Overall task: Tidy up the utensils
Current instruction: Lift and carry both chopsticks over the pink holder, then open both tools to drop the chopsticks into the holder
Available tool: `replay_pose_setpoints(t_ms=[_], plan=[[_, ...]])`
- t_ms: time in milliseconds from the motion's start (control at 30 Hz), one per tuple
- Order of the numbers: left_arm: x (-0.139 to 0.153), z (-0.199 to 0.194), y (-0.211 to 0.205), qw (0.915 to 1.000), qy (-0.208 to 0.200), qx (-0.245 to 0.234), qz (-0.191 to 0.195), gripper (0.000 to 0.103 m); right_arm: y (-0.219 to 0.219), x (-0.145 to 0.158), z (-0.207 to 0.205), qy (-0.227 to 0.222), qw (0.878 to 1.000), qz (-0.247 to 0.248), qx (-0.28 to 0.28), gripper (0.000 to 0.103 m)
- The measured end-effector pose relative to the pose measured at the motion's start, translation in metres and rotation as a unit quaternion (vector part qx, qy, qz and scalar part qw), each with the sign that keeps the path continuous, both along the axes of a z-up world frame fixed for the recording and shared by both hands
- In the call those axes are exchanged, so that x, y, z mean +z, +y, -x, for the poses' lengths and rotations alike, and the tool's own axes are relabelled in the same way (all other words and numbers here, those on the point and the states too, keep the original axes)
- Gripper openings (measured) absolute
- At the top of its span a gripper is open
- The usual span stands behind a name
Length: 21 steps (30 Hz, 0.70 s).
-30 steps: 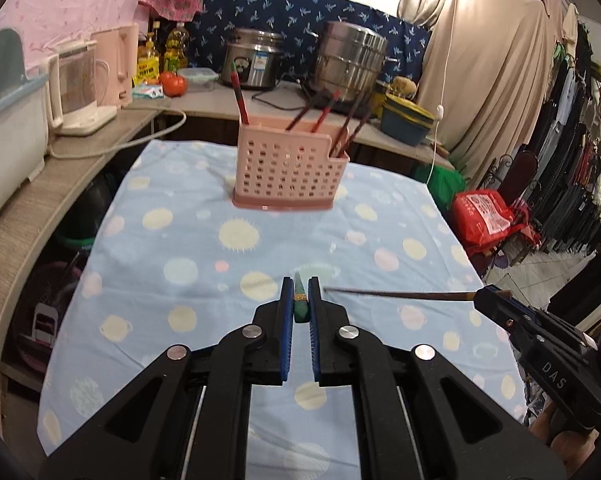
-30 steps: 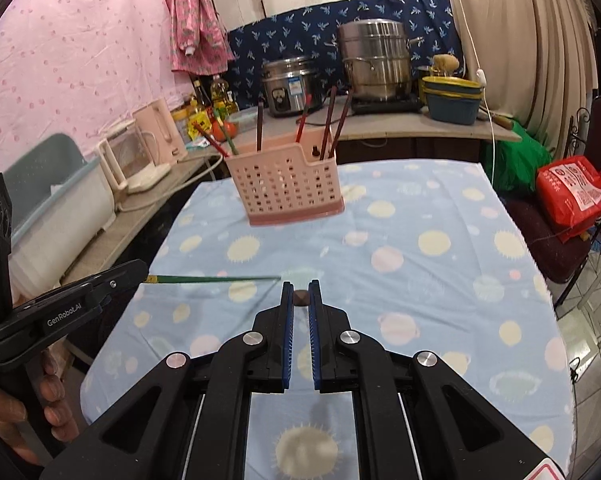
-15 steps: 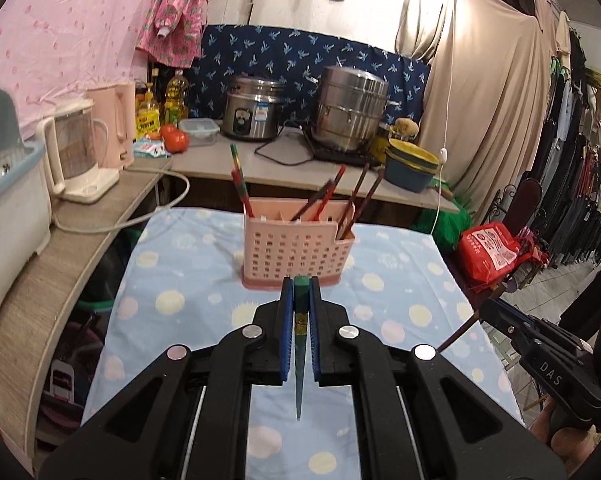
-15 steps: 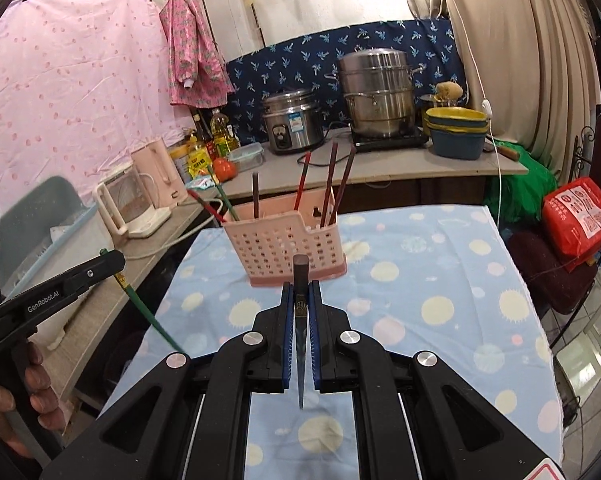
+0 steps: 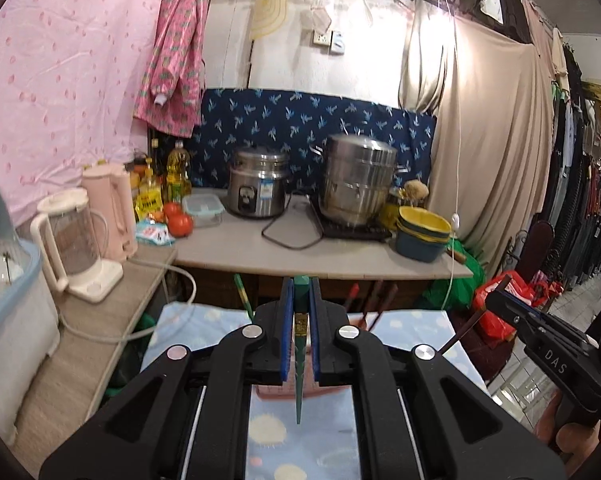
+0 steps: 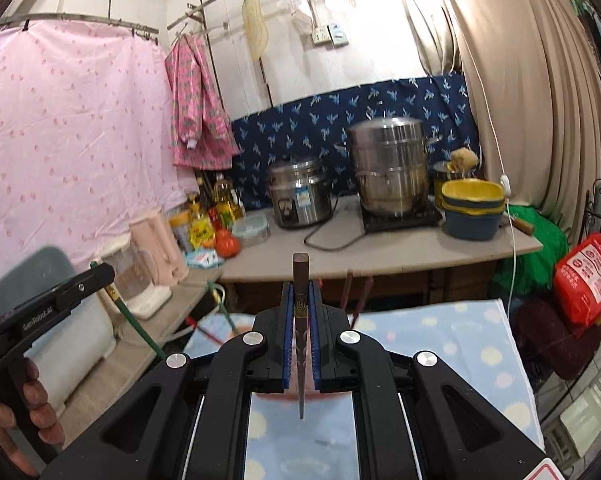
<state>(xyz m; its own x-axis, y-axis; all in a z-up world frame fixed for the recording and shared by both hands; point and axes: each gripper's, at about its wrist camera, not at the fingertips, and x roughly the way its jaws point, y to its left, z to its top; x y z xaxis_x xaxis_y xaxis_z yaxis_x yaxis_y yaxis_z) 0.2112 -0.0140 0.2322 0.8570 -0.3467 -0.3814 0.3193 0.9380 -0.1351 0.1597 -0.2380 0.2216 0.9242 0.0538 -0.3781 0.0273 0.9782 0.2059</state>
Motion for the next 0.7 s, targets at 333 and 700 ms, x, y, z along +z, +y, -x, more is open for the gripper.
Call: replay_pose_setpoints(t_ms=[333,700], plan=[[0.024,-0.063,-0.01,0.9994,-0.031,0.016,0.004,0.007,0.0,0.013,-0.081,-0.01,1.0,-0.015,-0.001,0.007],[-0.025,-0.11,-0.017,0.9998,0.012,0.014,-0.003,0.007,0.011,-0.046,-0.132,0.042,0.999,-0.019,0.008,0.007]])
